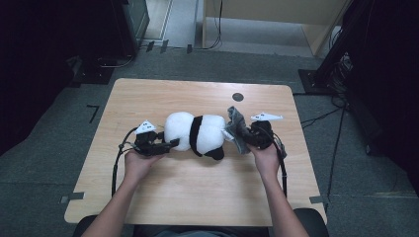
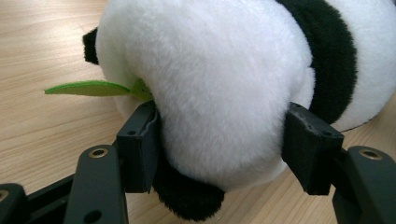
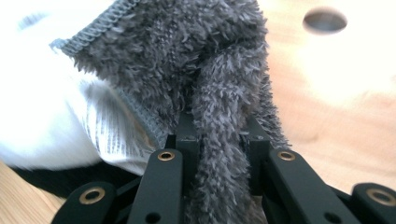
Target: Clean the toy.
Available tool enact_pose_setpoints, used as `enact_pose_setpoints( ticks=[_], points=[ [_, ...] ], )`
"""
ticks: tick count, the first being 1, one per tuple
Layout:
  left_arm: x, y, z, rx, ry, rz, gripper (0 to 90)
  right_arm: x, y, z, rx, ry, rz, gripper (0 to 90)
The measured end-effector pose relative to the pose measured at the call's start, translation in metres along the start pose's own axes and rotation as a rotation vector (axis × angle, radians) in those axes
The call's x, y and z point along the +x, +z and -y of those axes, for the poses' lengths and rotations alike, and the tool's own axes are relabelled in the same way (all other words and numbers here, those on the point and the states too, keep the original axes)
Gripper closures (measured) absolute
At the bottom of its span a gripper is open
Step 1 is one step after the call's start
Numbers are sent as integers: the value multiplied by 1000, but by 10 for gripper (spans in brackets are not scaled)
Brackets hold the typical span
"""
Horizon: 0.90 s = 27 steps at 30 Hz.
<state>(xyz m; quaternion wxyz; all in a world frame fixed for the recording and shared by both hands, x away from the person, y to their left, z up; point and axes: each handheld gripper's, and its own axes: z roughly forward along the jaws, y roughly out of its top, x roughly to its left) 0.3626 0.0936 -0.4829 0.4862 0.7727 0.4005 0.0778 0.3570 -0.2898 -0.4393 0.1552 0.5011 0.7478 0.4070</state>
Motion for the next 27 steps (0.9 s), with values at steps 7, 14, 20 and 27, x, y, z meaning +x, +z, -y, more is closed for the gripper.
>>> enact_pose_setpoints(
  ticks=[7,14,20,27],
  points=[
    [0,0,0,1,2,0,347,16,-15,-26,-55,-42,-48,753],
    [0,0,0,2,4,0,347,43,1,-27,-10,-106,-98,747],
    [0,0,0,2,4,1,339,40,7,-23,-11,-83,-115,725],
    [0,1,0,1,3,3,328,39,8,-18,-32,-83,-106,700]
  ],
)
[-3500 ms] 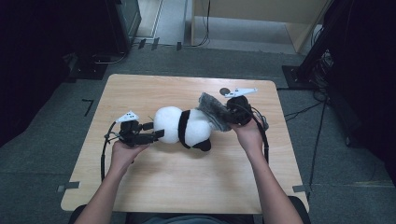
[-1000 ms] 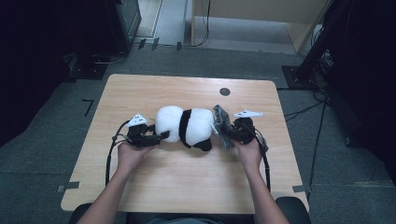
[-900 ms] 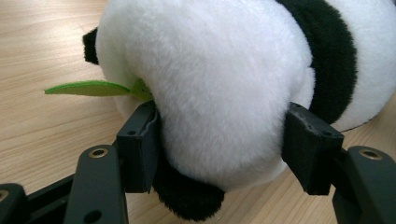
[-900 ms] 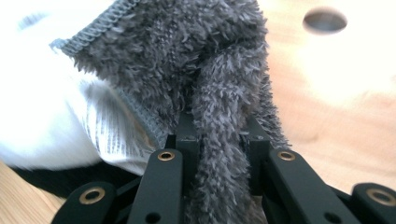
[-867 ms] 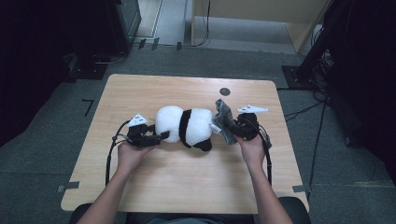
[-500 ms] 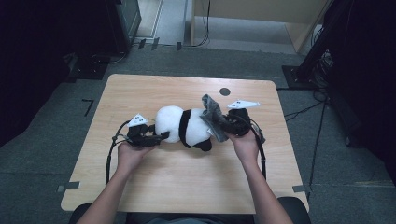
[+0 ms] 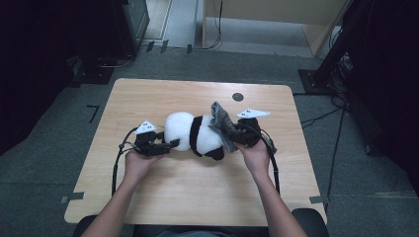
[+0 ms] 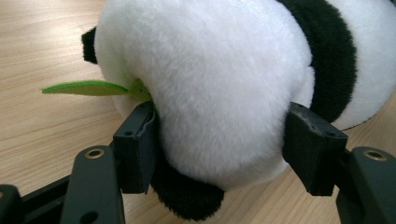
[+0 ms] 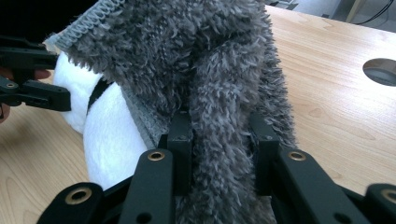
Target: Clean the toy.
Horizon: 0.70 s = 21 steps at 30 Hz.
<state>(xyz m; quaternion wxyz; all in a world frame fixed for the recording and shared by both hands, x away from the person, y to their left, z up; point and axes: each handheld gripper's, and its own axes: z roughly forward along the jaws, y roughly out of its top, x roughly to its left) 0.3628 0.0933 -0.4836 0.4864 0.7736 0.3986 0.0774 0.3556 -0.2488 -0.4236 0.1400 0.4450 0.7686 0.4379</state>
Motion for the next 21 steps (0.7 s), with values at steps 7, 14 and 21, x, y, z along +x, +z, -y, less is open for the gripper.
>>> enact_pose_setpoints(
  ticks=[7,14,21],
  points=[
    [0,0,0,2,-2,3,311,-3,-2,5,34,-6,-1,711],
    [0,0,0,0,-3,5,302,-10,-1,21,67,26,0,715],
    [1,1,0,-1,-11,6,288,-16,7,35,104,56,6,720]
  ],
)
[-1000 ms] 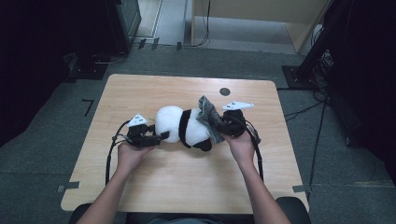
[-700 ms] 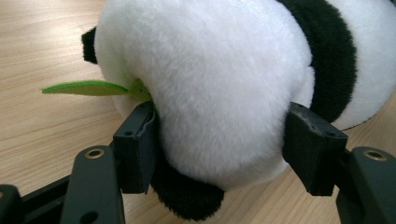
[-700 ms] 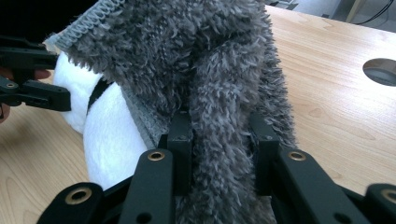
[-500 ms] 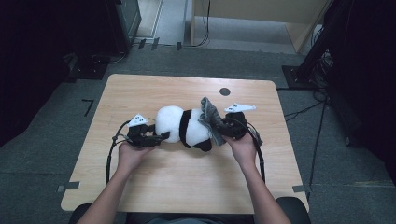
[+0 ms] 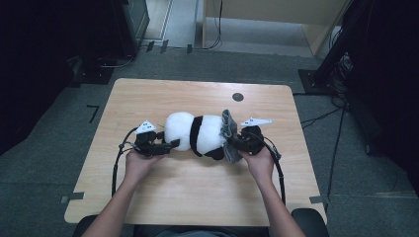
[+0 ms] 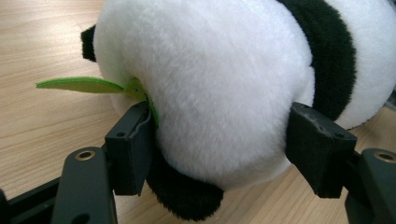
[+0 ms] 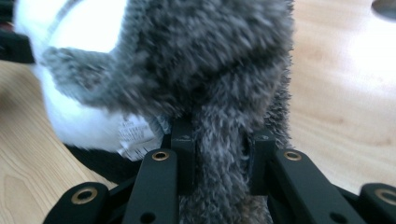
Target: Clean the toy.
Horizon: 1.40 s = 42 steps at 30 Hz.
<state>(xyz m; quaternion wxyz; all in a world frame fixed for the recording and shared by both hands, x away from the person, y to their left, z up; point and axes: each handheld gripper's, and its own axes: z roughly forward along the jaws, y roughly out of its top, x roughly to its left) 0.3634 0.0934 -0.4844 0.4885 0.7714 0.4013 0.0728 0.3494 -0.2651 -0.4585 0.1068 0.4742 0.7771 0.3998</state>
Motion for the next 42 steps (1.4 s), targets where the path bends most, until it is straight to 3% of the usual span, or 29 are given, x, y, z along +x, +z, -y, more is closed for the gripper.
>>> enact_pose_setpoints(
  ticks=[8,13,17,22,27,33,37,42],
  points=[
    [1,0,1,1,-3,4,272,-1,17,15,63,-4,10,715],
    [1,0,1,0,-2,5,264,-4,24,17,68,-8,3,716],
    [1,0,3,-9,-1,3,261,-7,29,20,109,-12,22,715],
    [2,0,3,-7,-5,5,256,-7,23,17,107,-22,30,729],
    [2,-1,3,-10,-11,2,246,-12,9,13,81,-6,41,735],
    [3,-1,2,-9,-11,8,239,-18,-18,5,0,19,30,745],
    [2,-1,2,-6,-12,10,234,-13,-33,-6,-50,-6,27,745],
    [2,-2,1,-4,-13,7,229,4,-46,-25,-92,-66,4,745]
  ],
)
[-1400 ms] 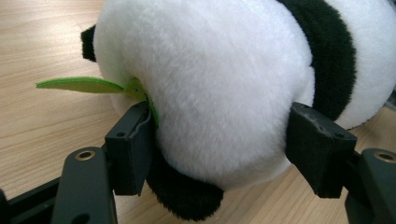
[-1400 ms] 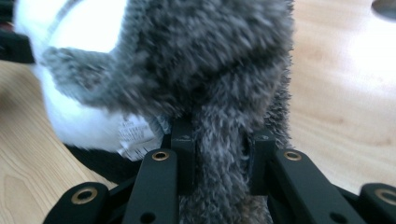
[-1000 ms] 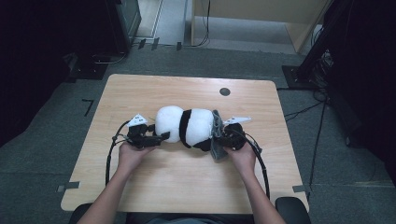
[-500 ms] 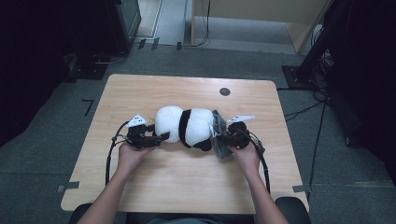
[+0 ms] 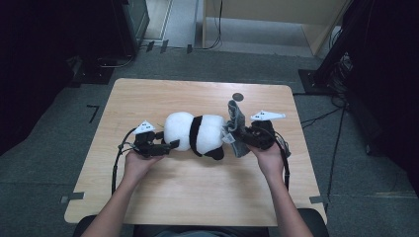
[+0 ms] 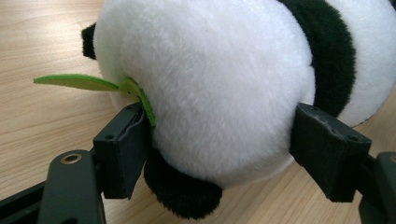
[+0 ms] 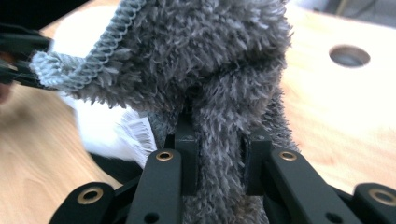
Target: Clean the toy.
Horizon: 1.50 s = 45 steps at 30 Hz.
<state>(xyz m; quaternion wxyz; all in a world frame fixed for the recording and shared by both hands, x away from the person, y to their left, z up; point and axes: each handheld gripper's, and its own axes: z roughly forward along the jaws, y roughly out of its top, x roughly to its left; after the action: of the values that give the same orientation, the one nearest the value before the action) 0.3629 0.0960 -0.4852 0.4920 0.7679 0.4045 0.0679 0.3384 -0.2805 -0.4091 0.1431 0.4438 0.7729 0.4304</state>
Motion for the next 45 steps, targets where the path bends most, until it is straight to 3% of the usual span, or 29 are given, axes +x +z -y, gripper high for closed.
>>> enact_pose_setpoints(
  ticks=[6,12,14,18,23,27,31,36,39,42,45],
  points=[
    [-1,0,-1,2,-3,-5,230,27,2,-23,-27,-91,-50,740],
    [-3,-1,-2,3,4,-11,234,57,21,-43,0,-191,-100,733],
    [-3,-1,-3,5,6,-12,241,65,32,-47,31,-220,-108,727],
    [-3,-2,-3,2,6,-10,262,75,57,-51,85,-272,-85,704],
    [-3,-3,-3,2,6,-9,304,83,75,-48,62,-335,-34,612],
    [-3,-3,-3,4,5,-18,335,89,83,-46,56,-375,12,742],
    [-5,-3,-4,-2,10,-24,363,98,84,-55,51,-360,-6,762],
    [-8,-4,-5,-4,9,-27,391,123,98,-65,36,-387,-80,760],
    [-9,-4,-5,2,11,-27,418,132,110,-62,51,-409,-81,722],
    [-8,-4,-4,12,10,-31,445,132,120,-55,57,-441,-72,705],
    [-9,-4,-5,15,13,-34,456,128,119,-52,50,-409,-90,745]
  ],
)
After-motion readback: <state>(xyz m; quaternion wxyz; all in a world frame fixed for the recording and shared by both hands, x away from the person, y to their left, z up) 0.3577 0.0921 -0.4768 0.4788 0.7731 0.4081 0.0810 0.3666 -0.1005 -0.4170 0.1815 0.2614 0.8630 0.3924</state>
